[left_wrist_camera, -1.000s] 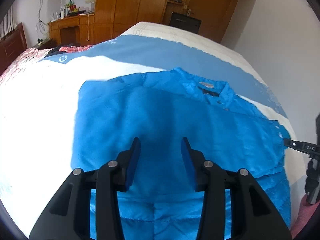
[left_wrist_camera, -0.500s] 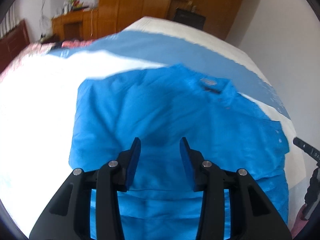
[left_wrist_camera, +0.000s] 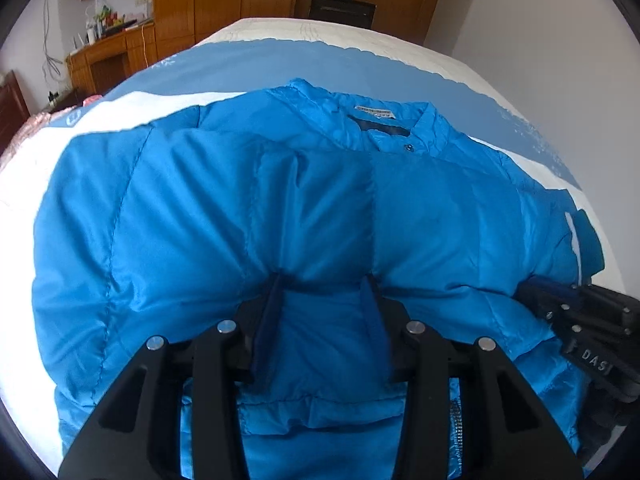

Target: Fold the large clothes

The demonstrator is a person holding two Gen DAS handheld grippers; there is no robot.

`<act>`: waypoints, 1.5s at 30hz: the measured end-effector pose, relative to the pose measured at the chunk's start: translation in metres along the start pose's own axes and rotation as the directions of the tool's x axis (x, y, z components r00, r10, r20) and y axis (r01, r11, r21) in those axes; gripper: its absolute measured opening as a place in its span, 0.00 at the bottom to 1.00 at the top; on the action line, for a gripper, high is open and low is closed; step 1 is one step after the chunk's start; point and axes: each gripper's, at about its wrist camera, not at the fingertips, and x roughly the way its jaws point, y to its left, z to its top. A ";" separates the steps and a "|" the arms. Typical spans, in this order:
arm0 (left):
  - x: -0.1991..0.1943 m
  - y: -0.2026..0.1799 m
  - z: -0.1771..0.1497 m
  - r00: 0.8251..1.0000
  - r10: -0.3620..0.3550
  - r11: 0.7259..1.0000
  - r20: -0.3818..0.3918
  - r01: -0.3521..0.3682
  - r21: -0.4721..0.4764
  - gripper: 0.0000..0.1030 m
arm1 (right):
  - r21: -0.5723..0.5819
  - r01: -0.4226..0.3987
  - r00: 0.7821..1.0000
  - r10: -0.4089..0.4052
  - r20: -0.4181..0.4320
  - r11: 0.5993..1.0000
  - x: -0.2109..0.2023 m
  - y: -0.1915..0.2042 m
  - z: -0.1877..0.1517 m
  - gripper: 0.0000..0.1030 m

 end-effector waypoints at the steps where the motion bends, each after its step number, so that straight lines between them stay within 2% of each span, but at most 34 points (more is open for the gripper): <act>1: 0.000 -0.001 -0.001 1.000 0.007 1.000 0.001 -0.007 0.006 0.39 | -0.002 0.005 1.000 -0.005 -0.002 1.000 0.001 0.001 0.000 0.20; 5: -0.016 -0.009 -0.001 0.998 0.056 0.998 0.006 -0.056 0.001 0.38 | 0.014 -0.020 1.000 0.020 0.019 1.000 -0.015 -0.001 -0.002 0.20; 7: -0.032 -0.016 -0.004 0.999 0.019 1.000 0.046 -0.020 0.013 0.41 | 0.008 -0.016 0.998 0.016 0.061 1.000 -0.029 -0.001 -0.001 0.21; 9: -0.038 -0.021 -0.007 0.998 0.033 0.999 0.053 -0.035 0.038 0.41 | 0.001 0.003 0.996 -0.003 0.085 1.000 -0.038 0.000 0.001 0.22; 13: -0.010 -0.019 -0.014 0.999 0.035 0.998 -0.006 -0.034 0.053 0.43 | -0.007 -0.008 1.000 0.008 0.003 1.000 -0.011 0.002 -0.004 0.21; 15: -0.005 -0.017 -0.015 1.000 0.029 0.998 -0.003 -0.029 0.053 0.43 | -0.014 -0.010 1.000 0.011 0.009 1.000 -0.003 0.002 -0.006 0.21; 19: -0.004 -0.024 -0.017 0.997 0.071 0.994 0.007 -0.072 0.082 0.43 | -0.025 0.004 1.000 -0.003 0.019 1.000 -0.003 0.004 -0.007 0.21; 21: -0.009 -0.022 -0.015 0.998 0.065 0.996 -0.009 -0.065 0.062 0.43 | 0.009 -0.050 0.999 0.050 0.018 0.999 -0.011 -0.003 -0.008 0.21; 23: -0.031 -0.013 -0.019 0.999 0.038 0.999 -0.016 -0.038 0.020 0.43 | 0.046 -0.148 0.989 0.146 0.038 0.988 -0.036 -0.016 -0.014 0.22; 24: -0.044 -0.008 -0.022 1.000 0.018 1.000 -0.007 -0.018 0.014 0.46 | 0.040 -0.165 0.985 0.163 0.055 0.986 -0.048 -0.020 -0.016 0.22; 25: -0.060 -0.003 -0.027 1.000 0.008 1.000 0.005 -0.008 0.014 0.55 | 0.015 -0.158 0.985 0.157 0.077 0.987 -0.067 -0.024 -0.023 0.24; 26: -0.077 0.003 -0.035 1.000 0.019 1.000 0.022 -0.019 0.017 0.62 | -0.005 -0.141 0.986 0.141 0.088 0.990 -0.080 -0.027 -0.030 0.29; 28: -0.112 0.018 -0.057 0.995 0.066 0.997 0.069 -0.069 0.028 0.69 | -0.041 -0.122 0.987 0.125 0.101 0.992 -0.107 -0.036 -0.053 0.39; 29: -0.124 0.025 -0.067 0.993 0.089 0.996 0.081 -0.091 0.026 0.76 | -0.048 -0.121 0.987 0.125 0.098 0.992 -0.117 -0.040 -0.065 0.40; 31: -0.151 0.048 -0.099 0.984 0.151 0.988 0.091 -0.152 0.007 0.78 | -0.048 -0.131 0.987 0.135 0.085 0.990 -0.134 -0.050 -0.093 0.41; 35: -0.182 0.087 -0.161 0.975 0.220 0.973 0.026 -0.217 -0.083 0.78 | -0.018 -0.133 0.988 0.134 0.080 0.991 -0.165 -0.068 -0.152 0.52; 37: -0.191 0.101 -0.188 0.980 0.200 0.969 -0.010 -0.200 -0.143 0.78 | 0.007 -0.136 0.988 0.135 0.081 0.991 -0.175 -0.075 -0.175 0.59; 39: -0.200 0.113 -0.217 0.993 0.111 0.965 -0.033 -0.115 -0.234 0.78 | 0.027 -0.158 0.985 0.156 0.076 0.987 -0.181 -0.078 -0.192 0.61; 41: -0.206 0.119 -0.238 0.999 0.042 0.952 -0.030 -0.050 -0.301 0.78 | 0.040 -0.174 0.983 0.171 0.063 0.984 -0.185 -0.078 -0.211 0.63; 45: -0.218 0.114 -0.258 1.000 0.006 0.944 0.001 -0.005 -0.329 0.78 | 0.064 -0.211 0.977 0.209 0.036 0.975 -0.185 -0.072 -0.233 0.64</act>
